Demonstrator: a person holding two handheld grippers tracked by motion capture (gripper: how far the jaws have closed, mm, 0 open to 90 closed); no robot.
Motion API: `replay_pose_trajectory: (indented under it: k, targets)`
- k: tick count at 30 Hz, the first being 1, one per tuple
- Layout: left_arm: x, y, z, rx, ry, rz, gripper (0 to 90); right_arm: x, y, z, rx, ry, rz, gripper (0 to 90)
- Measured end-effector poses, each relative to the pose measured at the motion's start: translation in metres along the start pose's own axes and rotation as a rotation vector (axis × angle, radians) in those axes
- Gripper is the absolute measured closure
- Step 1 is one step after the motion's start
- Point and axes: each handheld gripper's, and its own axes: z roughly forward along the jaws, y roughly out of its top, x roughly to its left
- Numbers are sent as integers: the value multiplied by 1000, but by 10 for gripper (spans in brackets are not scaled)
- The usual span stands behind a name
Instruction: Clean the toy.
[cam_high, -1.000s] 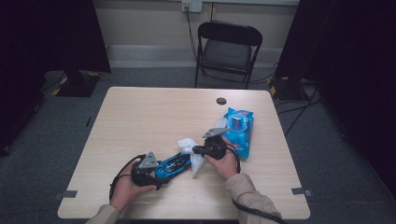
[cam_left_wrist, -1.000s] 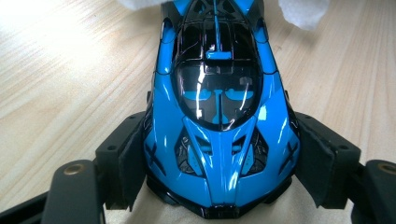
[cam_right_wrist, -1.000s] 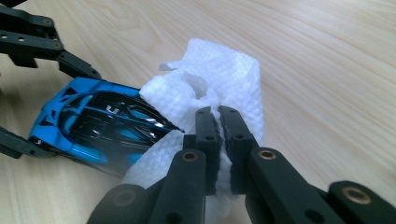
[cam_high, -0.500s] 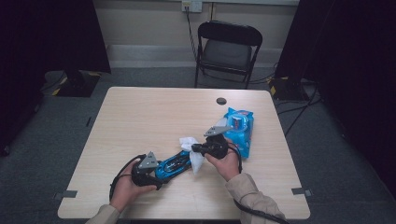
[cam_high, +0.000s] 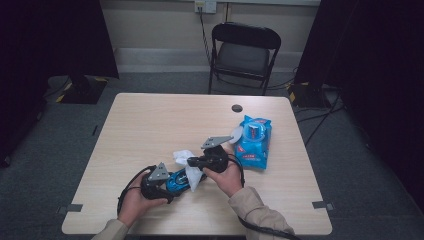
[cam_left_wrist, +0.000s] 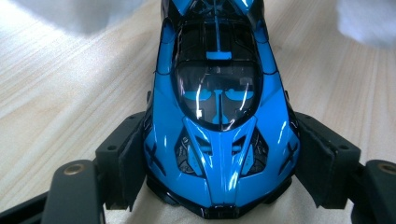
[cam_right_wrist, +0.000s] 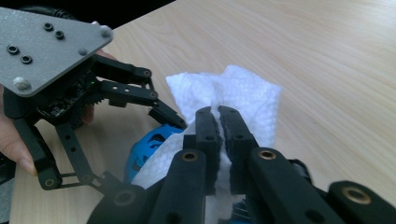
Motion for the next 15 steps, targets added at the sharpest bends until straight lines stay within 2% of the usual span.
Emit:
replay_pose_trajectory:
  k: [7,15]
  targets:
    - [0,0,0,-1,0,-2,256,16,-2,23,27,39,-15,874]
    - [0,0,0,-3,0,-5,256,31,-8,50,81,58,-47,873]
